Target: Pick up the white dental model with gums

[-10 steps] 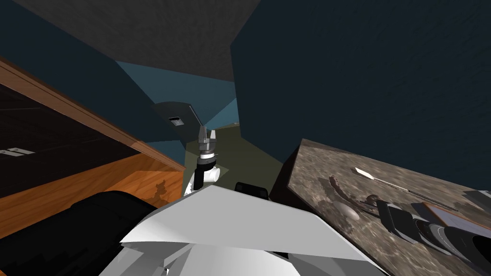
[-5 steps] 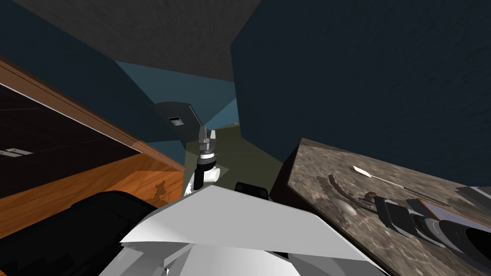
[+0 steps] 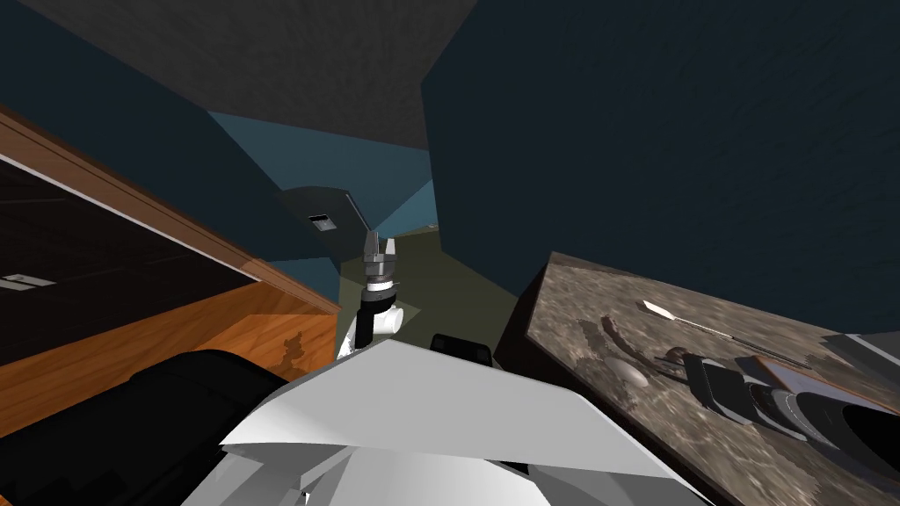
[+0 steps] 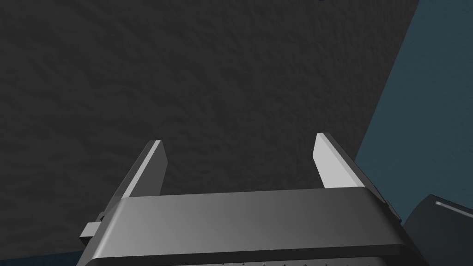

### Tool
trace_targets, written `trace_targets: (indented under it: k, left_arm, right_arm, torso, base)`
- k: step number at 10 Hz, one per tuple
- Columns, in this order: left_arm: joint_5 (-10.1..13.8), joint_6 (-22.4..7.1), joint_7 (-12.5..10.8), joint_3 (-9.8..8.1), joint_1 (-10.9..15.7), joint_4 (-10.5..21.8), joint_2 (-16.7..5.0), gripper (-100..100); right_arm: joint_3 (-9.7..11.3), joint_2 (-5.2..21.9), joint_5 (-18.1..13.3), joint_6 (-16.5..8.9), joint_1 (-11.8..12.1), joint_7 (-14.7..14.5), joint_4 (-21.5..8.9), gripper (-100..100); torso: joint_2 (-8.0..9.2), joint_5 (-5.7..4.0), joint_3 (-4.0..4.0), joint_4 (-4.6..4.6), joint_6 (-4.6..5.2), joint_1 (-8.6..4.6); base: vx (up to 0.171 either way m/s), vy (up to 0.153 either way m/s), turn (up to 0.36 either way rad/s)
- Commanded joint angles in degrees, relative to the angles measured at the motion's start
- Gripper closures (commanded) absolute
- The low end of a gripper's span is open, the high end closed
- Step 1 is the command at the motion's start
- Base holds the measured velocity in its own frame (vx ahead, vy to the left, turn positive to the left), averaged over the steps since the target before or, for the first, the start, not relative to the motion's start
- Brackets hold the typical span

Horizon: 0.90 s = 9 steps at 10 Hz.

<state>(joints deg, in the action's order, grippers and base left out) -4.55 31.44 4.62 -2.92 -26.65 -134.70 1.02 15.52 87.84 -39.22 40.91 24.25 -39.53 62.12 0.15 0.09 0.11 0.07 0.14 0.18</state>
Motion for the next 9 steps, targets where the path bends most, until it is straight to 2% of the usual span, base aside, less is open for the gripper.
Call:
trace_targets:
  k: [1,2,3,4,5,6,7,8,9]
  left_arm:
    - [0.0,0.0,0.0,0.0,0.0,0.0,0.0,0]
    - [0.0,0.0,0.0,0.0,0.0,0.0,0.0,0]
    - [0.0,0.0,0.0,0.0,0.0,0.0,0.0,0]
    - [0.0,0.0,0.0,0.0,0.0,0.0,0.0,0]
    - [0.0,0.0,0.0,0.0,0.0,0.0,0.0,0]
    - [0.0,0.0,0.0,0.0,0.0,0.0,0.0,0]
    - [0.0,0.0,0.0,0.0,0.0,0.0,0.0,0]
    - [0.0,0.0,0.0,0.0,0.0,0.0,0.0,0]
    - [0.0,0.0,0.0,0.0,0.0,0.0,0.0,0]
  right_arm:
    - [-0.9,-0.4,-2.9,0.8,-0.3,1.3,-0.4,100]
    - [-0.9,-0.4,-3.5,0.8,-0.3,1.3,-0.4,100]
    - [-2.4,-1.4,-5.6,2.2,-1.5,3.7,-1.5,100]
    - [-2.4,-1.4,-7.3,2.2,-1.5,3.7,-1.5,100]
    - [-3.9,-2.4,-9.0,3.7,-2.7,6.1,-2.6,100]
    - [-3.9,-2.4,-10.7,3.7,-2.7,6.1,-2.6,100]
    - [-3.9,-2.4,-11.3,3.7,-2.7,6.1,-2.6,100]
    - [-4.0,-2.3,-10.6,3.4,-2.3,6.1,-2.3,100]
    - [-4.0,-2.3,-10.7,3.5,-2.3,6.1,-2.3,0]
  torso:
    - [0.0,0.0,0.0,0.0,0.0,0.0]
    - [-0.01,0.0,-0.01,-0.01,0.02,-0.01]
    - [-0.06,0.0,-0.03,-0.02,0.02,-0.03]
    - [-0.06,0.01,-0.03,-0.01,0.0,-0.02]
    - [-0.04,0.01,-0.02,-0.01,0.01,-0.01]
    - [-0.02,0.02,-0.01,0.0,0.0,0.02]
    - [-0.01,0.03,0.0,0.0,0.03,0.02]
    - [-0.03,0.03,-0.01,-0.01,0.03,0.0]
    - [-0.07,0.03,-0.03,-0.01,0.0,0.0]
  base:
    - [-0.023,0.009,-0.004]
    - [-0.005,0.002,-0.001]
    - [-0.017,0.006,-0.023]
    - [-0.019,0.007,-0.003]
    - [-0.026,0.013,-0.014]
    - [-0.023,0.011,-0.006]
    - [-0.011,0.004,-0.006]
    - [0.0,0.0,0.0]
    - [0.0,0.0,0.0]
